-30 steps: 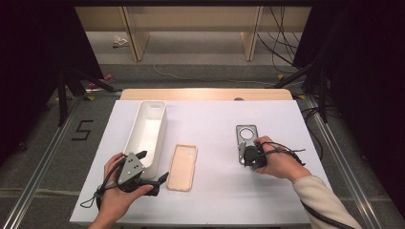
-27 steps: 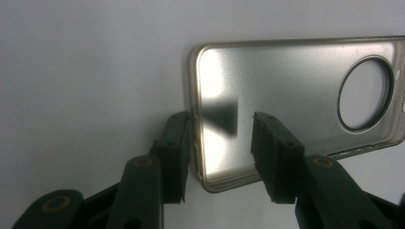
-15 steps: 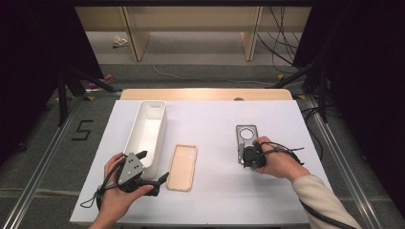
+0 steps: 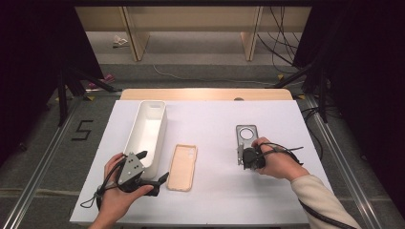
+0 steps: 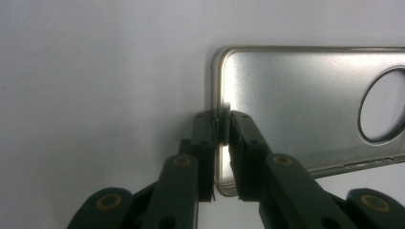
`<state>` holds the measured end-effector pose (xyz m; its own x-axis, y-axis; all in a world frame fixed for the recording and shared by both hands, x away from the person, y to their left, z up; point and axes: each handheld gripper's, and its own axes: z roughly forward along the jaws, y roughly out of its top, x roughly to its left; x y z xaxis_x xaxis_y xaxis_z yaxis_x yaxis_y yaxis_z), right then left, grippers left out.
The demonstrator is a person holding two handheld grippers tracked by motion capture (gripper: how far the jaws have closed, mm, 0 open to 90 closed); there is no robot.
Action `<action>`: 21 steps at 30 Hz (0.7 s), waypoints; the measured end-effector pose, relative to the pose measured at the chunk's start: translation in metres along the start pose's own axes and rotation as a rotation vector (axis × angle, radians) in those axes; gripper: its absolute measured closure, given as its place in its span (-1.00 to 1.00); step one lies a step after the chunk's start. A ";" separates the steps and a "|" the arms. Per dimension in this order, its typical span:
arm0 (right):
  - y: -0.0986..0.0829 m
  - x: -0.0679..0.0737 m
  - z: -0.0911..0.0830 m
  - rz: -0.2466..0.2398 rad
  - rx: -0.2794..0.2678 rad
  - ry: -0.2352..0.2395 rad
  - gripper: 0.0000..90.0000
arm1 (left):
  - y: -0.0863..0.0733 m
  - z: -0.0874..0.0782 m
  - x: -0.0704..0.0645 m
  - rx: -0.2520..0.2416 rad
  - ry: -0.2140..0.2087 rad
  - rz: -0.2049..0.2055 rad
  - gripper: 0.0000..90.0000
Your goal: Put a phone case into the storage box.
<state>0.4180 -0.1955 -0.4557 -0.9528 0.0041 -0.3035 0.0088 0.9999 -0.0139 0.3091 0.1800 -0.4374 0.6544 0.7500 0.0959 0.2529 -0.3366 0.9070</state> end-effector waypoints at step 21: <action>0.000 0.001 0.000 -0.004 -0.007 0.009 0.93 | 0.000 0.000 0.000 0.000 0.000 0.000 -0.96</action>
<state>0.4172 -0.1954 -0.4556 -0.9555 0.0003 -0.2950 0.0030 1.0000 -0.0085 0.3089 0.1799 -0.4374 0.6546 0.7499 0.0961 0.2524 -0.3366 0.9072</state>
